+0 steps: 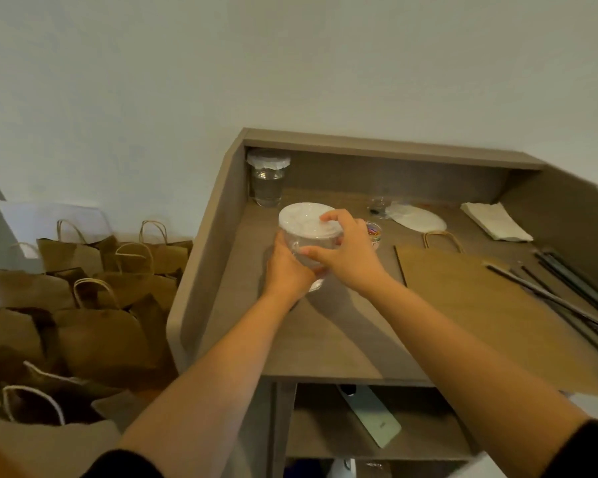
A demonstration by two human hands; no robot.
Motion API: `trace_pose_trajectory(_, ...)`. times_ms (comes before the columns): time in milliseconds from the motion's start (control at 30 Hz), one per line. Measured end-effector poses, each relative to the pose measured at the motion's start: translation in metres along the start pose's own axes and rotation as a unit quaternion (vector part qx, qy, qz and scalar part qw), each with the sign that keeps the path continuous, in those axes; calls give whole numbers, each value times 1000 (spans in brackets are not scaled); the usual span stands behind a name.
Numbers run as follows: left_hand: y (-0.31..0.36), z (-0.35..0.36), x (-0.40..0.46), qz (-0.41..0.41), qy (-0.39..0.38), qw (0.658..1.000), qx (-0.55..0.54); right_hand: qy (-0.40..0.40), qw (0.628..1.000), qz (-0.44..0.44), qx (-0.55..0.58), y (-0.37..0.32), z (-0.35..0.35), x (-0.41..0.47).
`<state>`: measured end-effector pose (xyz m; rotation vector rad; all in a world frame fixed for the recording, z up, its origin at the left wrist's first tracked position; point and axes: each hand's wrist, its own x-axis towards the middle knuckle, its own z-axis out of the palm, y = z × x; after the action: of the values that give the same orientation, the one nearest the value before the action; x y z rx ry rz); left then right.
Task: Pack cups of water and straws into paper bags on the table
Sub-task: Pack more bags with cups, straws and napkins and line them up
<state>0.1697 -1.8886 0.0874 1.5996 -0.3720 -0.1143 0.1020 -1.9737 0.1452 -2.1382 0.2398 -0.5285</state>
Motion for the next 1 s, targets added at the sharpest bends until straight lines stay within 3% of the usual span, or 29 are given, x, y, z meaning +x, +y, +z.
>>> trace_pose_trajectory(100,1,-5,-20,4,-26,1000,-17,-29,999,4,-13,-4,-11,-19)
trace_pose_trajectory(167,-3,-11,-31,34,-47,998,28,-92,993,11,-67,-7,-26,-24)
trace_pose_trajectory(233,1,-15,-47,20,-75,997,6,-172,976,-3,-131,-14,-42,-24)
trace_pose_trajectory(367,10,-20,-76,13,-123,992,22,-304,943,-28,-135,-30,-58,-26)
trace_pose_trajectory(600,24,-41,-119,34,-140,989,45,-261,952,-82,-138,-42,-50,-53)
trace_pose_trajectory(1000,35,-143,-175,74,-142,981,108,-294,941,-104,-131,-104,14,-110)
